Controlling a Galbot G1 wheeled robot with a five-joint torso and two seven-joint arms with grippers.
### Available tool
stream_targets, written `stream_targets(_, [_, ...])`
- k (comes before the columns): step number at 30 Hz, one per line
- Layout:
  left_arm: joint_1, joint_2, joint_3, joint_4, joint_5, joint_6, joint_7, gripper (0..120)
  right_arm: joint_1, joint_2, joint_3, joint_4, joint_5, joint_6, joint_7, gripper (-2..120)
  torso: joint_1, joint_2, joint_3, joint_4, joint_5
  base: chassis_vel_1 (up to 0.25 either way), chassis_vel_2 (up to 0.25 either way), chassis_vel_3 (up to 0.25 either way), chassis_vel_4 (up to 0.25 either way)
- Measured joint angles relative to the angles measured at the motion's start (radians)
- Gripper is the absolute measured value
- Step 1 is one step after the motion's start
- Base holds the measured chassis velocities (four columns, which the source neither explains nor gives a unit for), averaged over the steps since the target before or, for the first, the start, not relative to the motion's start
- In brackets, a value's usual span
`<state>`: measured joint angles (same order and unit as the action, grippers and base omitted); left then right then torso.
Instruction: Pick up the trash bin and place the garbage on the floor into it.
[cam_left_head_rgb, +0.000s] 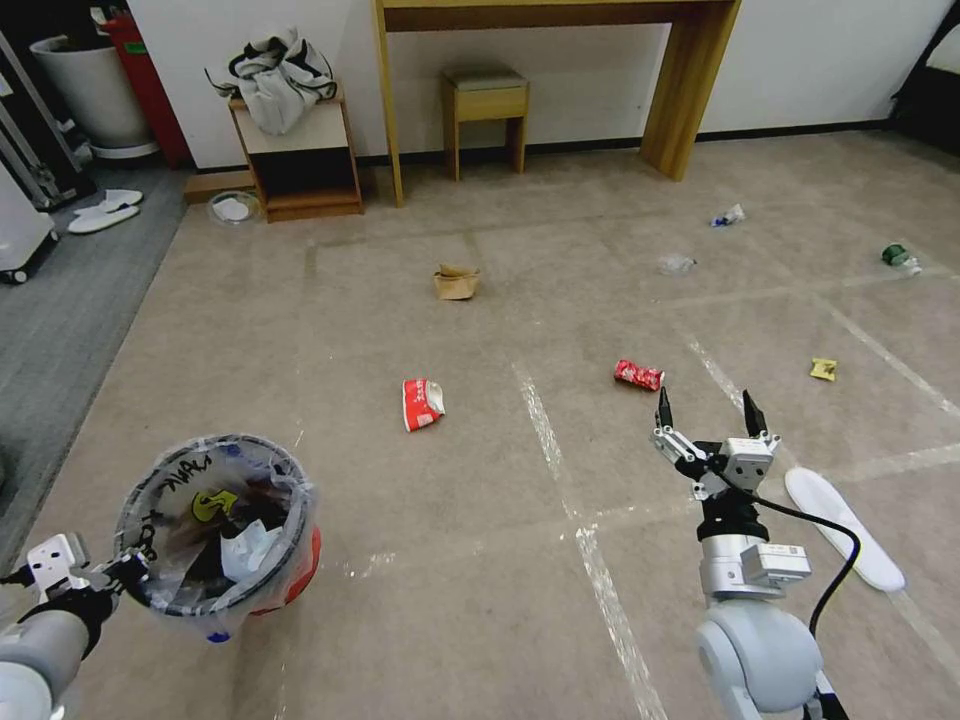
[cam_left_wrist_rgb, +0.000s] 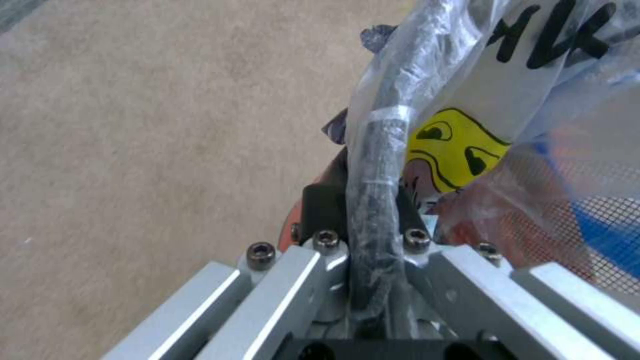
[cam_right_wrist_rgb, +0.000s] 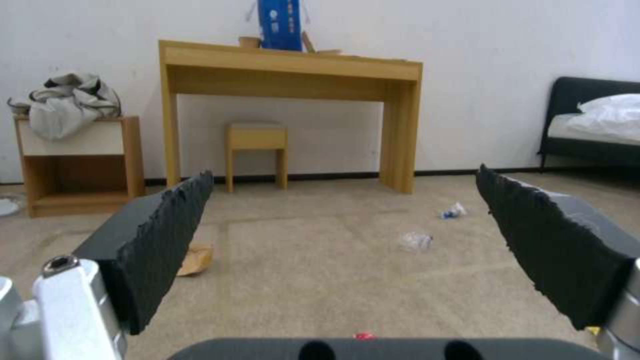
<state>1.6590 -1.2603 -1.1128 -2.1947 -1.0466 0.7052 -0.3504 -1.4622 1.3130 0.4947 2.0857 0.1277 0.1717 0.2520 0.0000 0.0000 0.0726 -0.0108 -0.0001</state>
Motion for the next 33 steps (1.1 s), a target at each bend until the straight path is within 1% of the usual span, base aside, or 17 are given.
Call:
stream_targets(13, [-0.001,-0.005,0.001,0.007,0.003,0.0,0.0,0,0.007,0.003,-0.013,-0.018,-0.003,0.003,0.001,100,0.0,0.0,0.0,0.0,0.0001,-0.115,0.119,0.122,-0.105])
stream_targets(33, [0.006,-0.011,-0.002,0.001,0.006,-0.002,0.0,0,0.009,0.006,-0.02,-0.023,-0.01,0.009,0.005,100,0.0,0.0,0.0,0.0001,0.0,-0.129,0.129,0.126,-0.137])
